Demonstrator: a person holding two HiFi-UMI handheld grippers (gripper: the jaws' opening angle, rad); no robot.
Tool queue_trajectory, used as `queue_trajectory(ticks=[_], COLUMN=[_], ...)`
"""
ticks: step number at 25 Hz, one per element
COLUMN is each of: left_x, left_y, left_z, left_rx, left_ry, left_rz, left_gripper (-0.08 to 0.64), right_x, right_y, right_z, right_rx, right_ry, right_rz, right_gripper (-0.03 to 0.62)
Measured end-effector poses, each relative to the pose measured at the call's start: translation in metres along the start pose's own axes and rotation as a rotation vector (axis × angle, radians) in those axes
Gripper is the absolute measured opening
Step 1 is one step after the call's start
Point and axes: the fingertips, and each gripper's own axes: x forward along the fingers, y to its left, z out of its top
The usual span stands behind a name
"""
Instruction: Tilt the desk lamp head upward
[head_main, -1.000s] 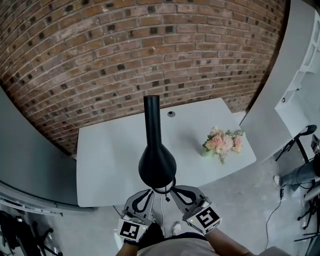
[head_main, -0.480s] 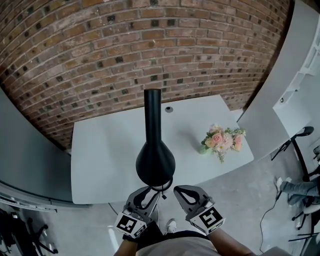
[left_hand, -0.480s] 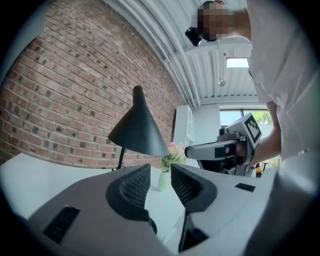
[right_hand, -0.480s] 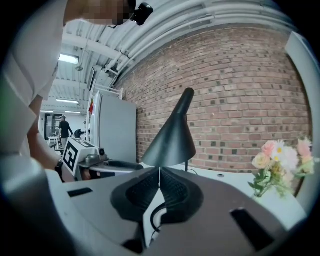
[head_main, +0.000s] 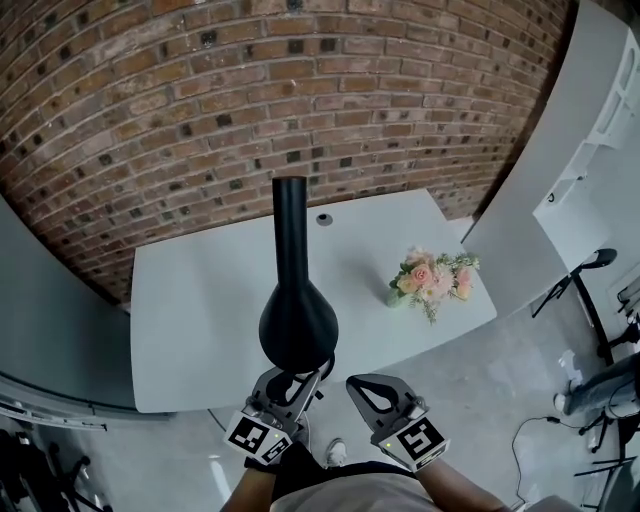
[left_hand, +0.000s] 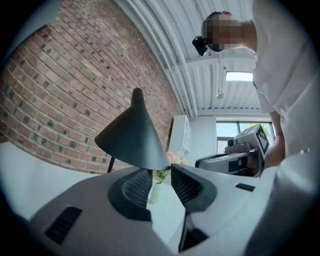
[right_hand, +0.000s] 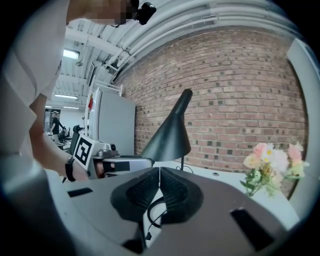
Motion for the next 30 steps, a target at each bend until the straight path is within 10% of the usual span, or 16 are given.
queue_trajectory(ticks=[30], left_x=[-0.027], left_y=[-0.050], left_z=[0.045], left_rx=[0.162], left_ry=[0.020], left_rz=[-0.068], left_gripper=[0.095], right_x=[0.004], right_y=[0.014], right_z=[0.005], right_rx=[0.013], right_ry=[-0.042], right_rz=[0.038], right_gripper=[0.018])
